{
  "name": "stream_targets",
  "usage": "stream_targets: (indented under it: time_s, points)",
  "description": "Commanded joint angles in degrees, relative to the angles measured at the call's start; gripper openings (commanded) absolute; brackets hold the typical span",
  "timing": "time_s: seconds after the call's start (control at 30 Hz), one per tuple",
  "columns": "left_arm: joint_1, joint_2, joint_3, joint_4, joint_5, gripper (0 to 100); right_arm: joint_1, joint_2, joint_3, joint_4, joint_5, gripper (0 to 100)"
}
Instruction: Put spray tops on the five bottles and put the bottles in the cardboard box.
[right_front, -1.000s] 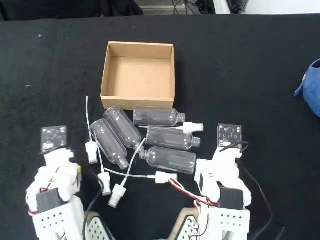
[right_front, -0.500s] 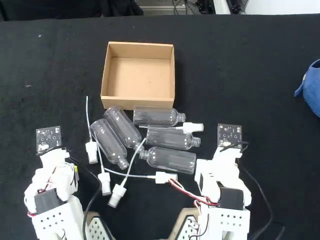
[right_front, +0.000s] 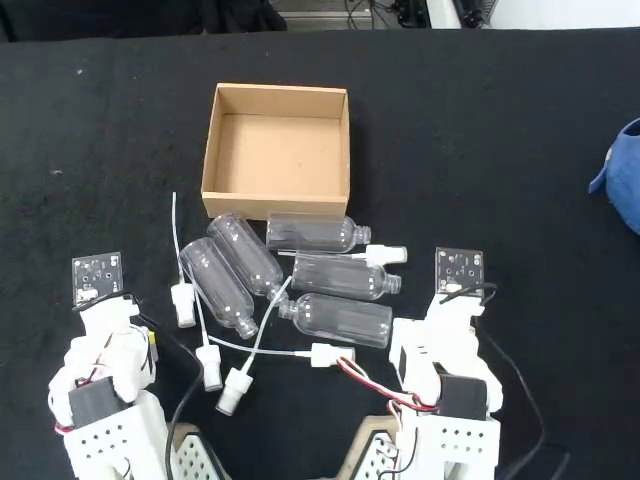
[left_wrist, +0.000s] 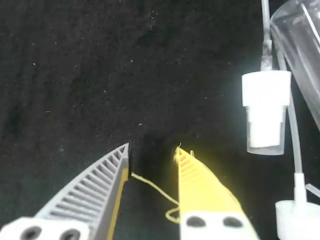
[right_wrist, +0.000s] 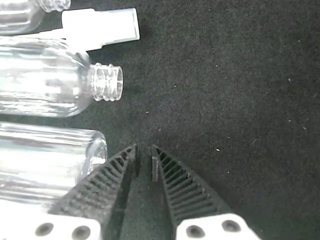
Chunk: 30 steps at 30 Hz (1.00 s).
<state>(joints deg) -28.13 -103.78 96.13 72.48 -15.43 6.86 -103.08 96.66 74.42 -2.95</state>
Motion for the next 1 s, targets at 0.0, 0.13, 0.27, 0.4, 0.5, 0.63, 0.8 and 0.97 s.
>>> stream_targets:
  time_s: [0.0, 0.13, 0.27, 0.4, 0.5, 0.63, 0.8, 0.97]
  points:
    - [-0.8, -0.6, 1.3, -1.1, -0.3, 3, 1.0, -5.6, -0.3, 0.4, 0.4, 2.4]
    - [-0.7, -0.6, 1.3, -1.5, -0.3, 3, 1.0, -5.6, -0.3, 0.4, 0.4, 2.4]
    - [-1.0, -0.6, 1.3, -1.5, -0.3, 3, 1.0, -5.6, -0.3, 0.4, 0.4, 2.4]
    - [-1.0, -0.6, 1.3, -1.6, -0.3, 3, 1.0, -5.6, -0.3, 0.4, 0.4, 2.4]
    - [-0.8, -0.6, 1.3, -1.5, -0.3, 3, 1.0, -5.6, -0.3, 0.4, 0.4, 2.4]
    - [-0.7, -0.6, 1.3, -1.2, -0.3, 3, 1.0, -5.6, -0.3, 0.4, 0.4, 2.4]
    - [-0.7, -0.6, 1.3, -1.0, -0.3, 3, 1.0, -5.6, -0.3, 0.4, 0.4, 2.4]
    - [-0.6, -0.6, 1.2, -1.0, -0.3, 3, 1.0, -5.6, -0.3, 0.4, 0.4, 2.4]
